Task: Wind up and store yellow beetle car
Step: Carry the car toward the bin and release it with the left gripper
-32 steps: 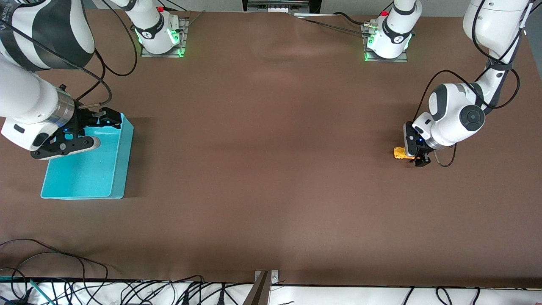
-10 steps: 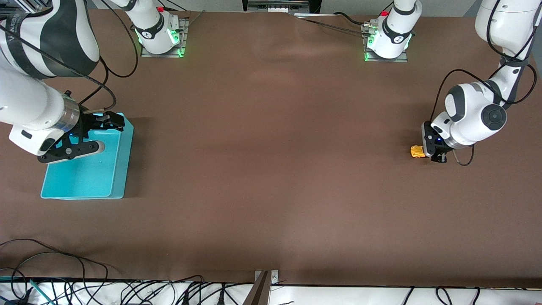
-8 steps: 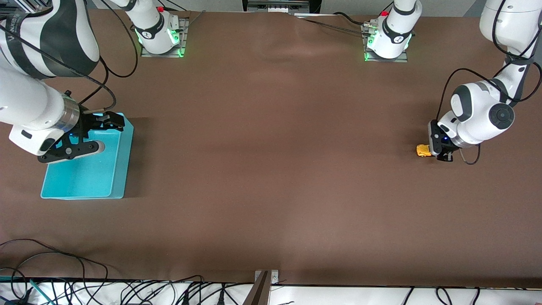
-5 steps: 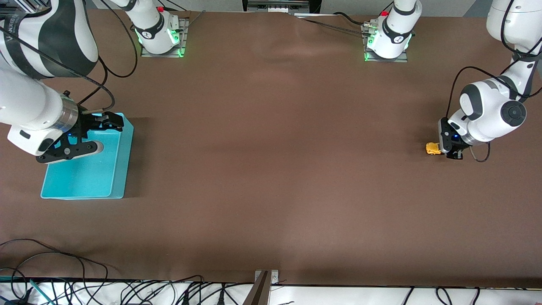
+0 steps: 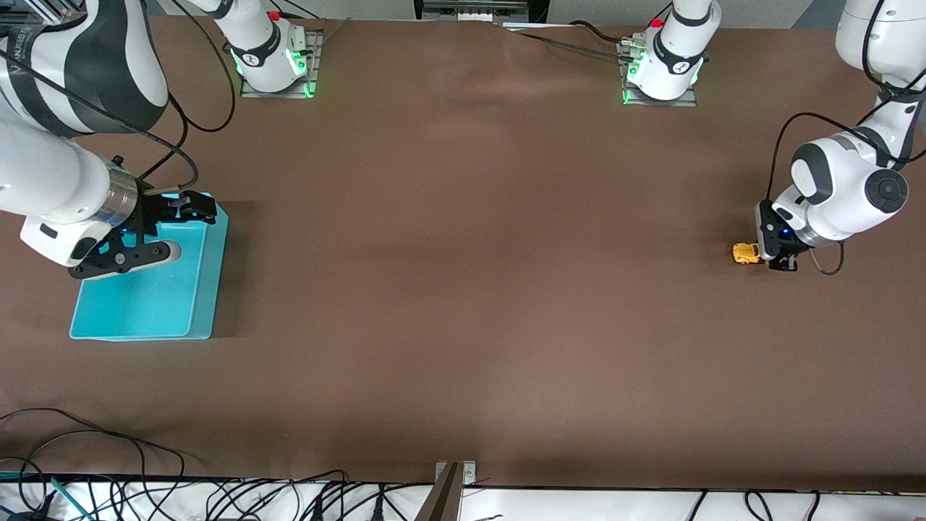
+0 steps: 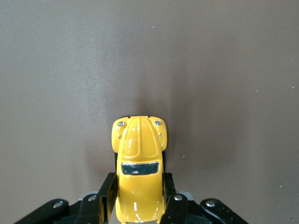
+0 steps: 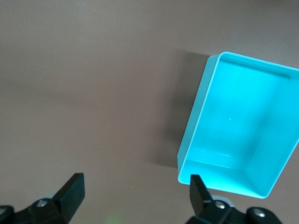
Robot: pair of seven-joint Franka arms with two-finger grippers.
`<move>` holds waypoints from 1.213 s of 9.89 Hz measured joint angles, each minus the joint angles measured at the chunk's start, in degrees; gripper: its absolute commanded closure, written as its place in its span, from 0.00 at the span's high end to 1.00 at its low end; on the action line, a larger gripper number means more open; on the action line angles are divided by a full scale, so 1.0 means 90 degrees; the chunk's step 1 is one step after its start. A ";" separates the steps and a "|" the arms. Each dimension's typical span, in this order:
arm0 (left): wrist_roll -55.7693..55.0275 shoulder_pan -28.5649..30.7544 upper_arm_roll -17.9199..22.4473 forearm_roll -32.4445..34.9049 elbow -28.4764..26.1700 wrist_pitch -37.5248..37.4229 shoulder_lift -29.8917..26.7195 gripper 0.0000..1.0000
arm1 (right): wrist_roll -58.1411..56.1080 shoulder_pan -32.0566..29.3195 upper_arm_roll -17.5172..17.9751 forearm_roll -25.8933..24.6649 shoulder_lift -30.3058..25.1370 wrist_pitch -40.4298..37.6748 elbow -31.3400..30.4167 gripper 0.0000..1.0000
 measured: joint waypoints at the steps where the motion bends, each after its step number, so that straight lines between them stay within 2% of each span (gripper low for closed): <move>1: 0.0000 0.0000 0.0002 -0.0013 0.0005 -0.0001 0.0002 0.99 | -0.0002 0.0004 0.0002 0.0001 0.0000 0.0001 0.0000 1.00; 5: -0.0049 0.0001 0.0025 -0.0095 0.0008 0.0011 0.0216 1.00 | -0.0005 0.0051 0.0011 0.0010 -0.0003 0.0044 0.0001 1.00; 12: -0.0111 0.0001 0.0026 -0.0105 0.0057 0.0013 0.0233 1.00 | 0.0151 0.0040 -0.0024 0.0009 -0.0010 0.0069 0.0002 1.00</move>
